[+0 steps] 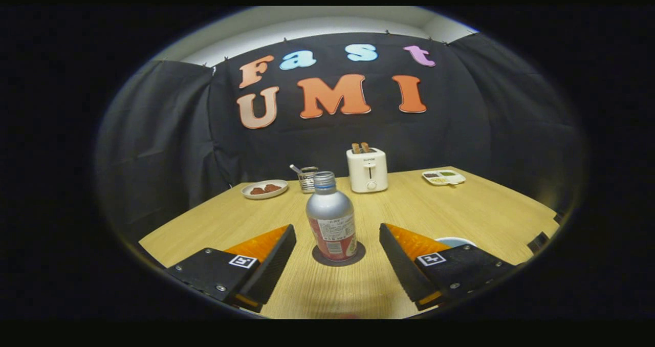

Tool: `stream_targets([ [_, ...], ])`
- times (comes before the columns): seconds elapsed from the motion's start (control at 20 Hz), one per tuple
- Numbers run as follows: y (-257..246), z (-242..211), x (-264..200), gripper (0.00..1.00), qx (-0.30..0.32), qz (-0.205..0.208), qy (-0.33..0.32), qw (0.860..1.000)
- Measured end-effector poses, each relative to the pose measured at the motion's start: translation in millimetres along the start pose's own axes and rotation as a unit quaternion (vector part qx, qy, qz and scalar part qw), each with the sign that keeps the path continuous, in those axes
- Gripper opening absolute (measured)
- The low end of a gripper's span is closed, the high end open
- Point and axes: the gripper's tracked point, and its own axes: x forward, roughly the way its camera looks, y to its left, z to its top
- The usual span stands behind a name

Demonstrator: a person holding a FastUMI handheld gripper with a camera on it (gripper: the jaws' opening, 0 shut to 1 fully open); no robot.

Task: Take the bottle from table, then pour the juice into the cup, finally place the bottle on the coaster

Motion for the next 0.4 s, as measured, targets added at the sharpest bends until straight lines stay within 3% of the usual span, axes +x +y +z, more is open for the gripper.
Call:
stream_targets([
  [0.4,-19,36,-65,0.97,0.008,0.010,-0.062,0.998],
])
